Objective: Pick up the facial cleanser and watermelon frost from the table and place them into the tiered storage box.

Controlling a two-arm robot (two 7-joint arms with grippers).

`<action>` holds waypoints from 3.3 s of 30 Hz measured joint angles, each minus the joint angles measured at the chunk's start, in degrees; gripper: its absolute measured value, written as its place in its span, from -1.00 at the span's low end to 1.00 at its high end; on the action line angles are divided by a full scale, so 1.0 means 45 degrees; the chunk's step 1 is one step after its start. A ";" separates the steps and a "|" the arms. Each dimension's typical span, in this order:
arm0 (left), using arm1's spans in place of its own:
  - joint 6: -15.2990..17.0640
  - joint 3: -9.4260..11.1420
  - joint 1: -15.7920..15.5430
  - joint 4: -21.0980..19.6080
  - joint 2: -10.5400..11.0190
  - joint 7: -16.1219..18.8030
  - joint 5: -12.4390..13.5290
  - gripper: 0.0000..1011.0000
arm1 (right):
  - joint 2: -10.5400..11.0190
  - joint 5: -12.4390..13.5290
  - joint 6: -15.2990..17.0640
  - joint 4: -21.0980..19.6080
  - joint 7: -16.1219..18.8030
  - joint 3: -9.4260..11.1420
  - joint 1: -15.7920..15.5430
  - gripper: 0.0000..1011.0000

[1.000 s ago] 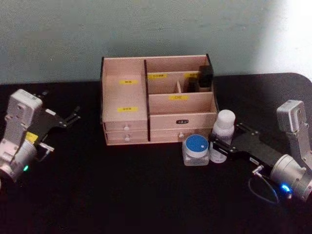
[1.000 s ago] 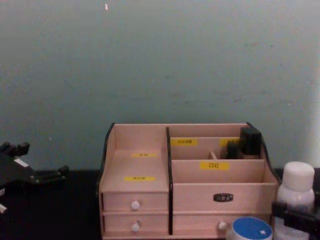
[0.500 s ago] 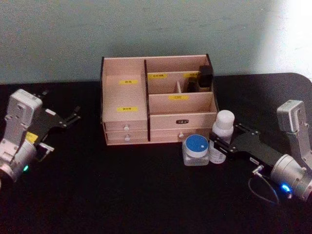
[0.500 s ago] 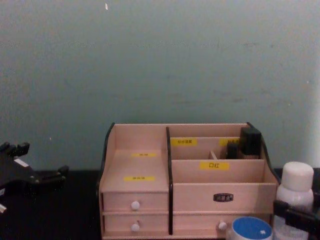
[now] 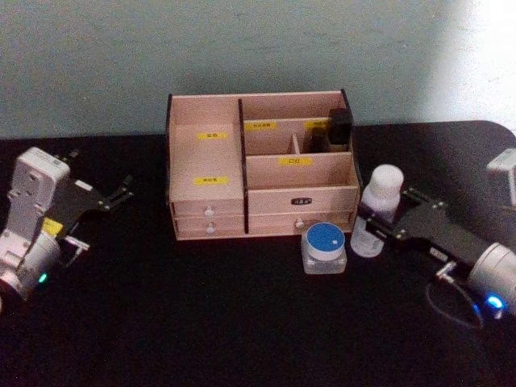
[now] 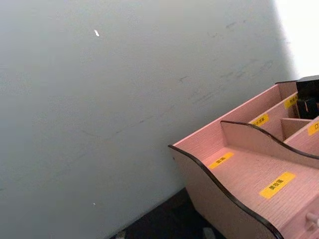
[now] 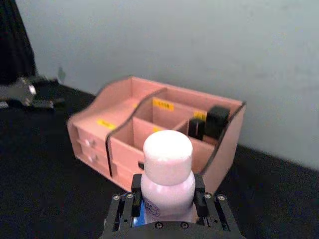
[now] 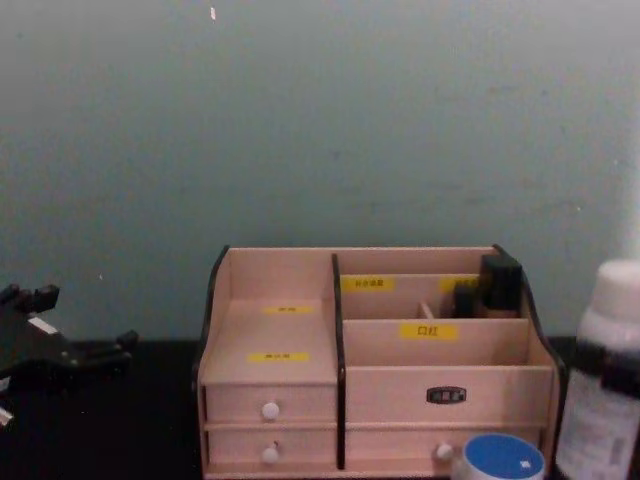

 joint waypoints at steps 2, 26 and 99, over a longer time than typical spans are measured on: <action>0.0000 0.0000 -0.0001 0.0000 0.0001 0.0000 0.0000 0.98 | 0.0133 0.0238 0.0106 -0.0391 0.0109 0.0201 -0.0096 0.19; 0.0000 -0.0001 0.0000 0.0000 0.0000 0.0000 0.0000 0.98 | -0.0655 0.0502 0.0713 0.0971 0.0397 -0.0858 0.3214 0.19; 0.0000 -0.0001 -0.0001 0.0001 0.0000 0.0000 0.0000 0.98 | -0.4156 -0.0959 0.0383 0.8542 0.1297 -0.2889 0.8510 0.19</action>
